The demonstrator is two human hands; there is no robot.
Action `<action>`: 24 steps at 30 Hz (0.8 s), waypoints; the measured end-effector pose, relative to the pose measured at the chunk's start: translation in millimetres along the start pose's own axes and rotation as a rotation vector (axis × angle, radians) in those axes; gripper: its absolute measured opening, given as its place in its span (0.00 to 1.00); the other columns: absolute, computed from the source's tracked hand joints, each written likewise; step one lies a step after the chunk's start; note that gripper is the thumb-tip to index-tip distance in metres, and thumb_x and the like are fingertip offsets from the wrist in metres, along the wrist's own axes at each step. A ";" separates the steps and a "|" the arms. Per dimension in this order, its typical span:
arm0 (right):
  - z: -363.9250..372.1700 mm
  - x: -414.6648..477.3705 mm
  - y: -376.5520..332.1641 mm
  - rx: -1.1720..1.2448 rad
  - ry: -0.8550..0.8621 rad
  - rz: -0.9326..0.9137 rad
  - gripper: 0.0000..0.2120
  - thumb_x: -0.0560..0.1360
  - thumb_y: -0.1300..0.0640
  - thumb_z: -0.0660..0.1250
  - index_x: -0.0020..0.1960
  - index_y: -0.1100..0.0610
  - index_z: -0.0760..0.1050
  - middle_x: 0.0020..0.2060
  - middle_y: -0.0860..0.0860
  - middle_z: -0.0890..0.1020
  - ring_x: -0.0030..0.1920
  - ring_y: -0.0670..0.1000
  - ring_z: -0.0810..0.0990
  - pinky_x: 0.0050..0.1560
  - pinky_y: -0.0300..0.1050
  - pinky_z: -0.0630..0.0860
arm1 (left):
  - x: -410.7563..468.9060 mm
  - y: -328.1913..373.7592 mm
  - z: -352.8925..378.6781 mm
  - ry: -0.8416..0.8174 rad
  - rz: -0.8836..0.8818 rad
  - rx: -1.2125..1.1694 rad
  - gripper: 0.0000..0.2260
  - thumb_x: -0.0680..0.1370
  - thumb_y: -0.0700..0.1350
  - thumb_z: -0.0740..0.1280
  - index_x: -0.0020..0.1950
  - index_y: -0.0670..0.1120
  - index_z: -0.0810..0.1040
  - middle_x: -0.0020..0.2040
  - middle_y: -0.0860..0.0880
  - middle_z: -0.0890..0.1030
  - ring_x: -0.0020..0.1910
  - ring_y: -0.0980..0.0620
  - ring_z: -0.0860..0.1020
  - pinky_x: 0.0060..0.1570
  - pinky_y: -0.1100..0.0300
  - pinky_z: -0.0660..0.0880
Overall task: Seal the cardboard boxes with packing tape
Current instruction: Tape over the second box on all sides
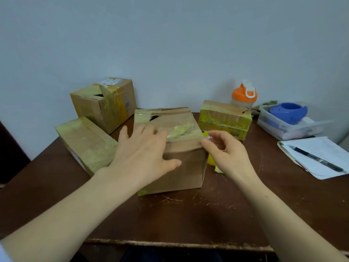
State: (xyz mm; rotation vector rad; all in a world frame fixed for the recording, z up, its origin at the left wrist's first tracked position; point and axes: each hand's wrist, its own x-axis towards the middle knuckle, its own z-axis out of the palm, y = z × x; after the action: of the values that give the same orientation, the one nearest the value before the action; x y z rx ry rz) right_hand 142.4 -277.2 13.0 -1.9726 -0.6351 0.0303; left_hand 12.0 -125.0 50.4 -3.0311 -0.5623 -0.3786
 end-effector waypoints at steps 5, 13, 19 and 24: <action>2.8 18.5 -19.6 -0.034 0.026 -0.101 0.12 0.76 0.52 0.65 0.59 0.52 0.77 0.50 0.44 0.79 0.51 0.43 0.76 0.52 0.38 0.71 | 22.8 6.1 7.7 -0.089 0.219 -0.058 0.43 0.73 0.71 0.52 0.78 0.48 0.41 0.78 0.51 0.41 0.76 0.55 0.40 0.69 0.61 0.36; 15.9 52.0 -30.9 -0.026 -0.053 -0.034 0.08 0.71 0.49 0.72 0.42 0.54 0.82 0.37 0.47 0.81 0.40 0.47 0.77 0.45 0.47 0.75 | 22.7 6.4 30.2 0.036 0.244 0.031 0.39 0.75 0.68 0.44 0.78 0.45 0.42 0.78 0.46 0.47 0.77 0.52 0.46 0.71 0.60 0.39; 16.2 45.2 -19.7 -0.209 0.018 -0.253 0.02 0.69 0.55 0.73 0.41 0.49 0.81 0.43 0.44 0.74 0.44 0.45 0.75 0.43 0.38 0.66 | 22.0 9.1 32.7 0.088 0.235 -0.010 0.37 0.75 0.68 0.46 0.77 0.46 0.53 0.78 0.46 0.54 0.77 0.52 0.51 0.72 0.60 0.44; 16.4 54.0 -24.9 -0.155 -0.008 -0.177 0.08 0.67 0.48 0.75 0.33 0.46 0.77 0.37 0.43 0.77 0.37 0.42 0.74 0.36 0.38 0.68 | 19.2 12.2 28.5 0.139 0.199 -0.014 0.35 0.74 0.68 0.48 0.71 0.46 0.66 0.70 0.48 0.66 0.73 0.50 0.60 0.64 0.56 0.66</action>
State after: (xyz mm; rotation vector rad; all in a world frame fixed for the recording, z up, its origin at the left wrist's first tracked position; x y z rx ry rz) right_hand 173.6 -231.1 39.5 -2.0570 -0.8366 -0.1234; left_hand 40.3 -127.4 27.5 -3.0058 -0.2479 -0.5776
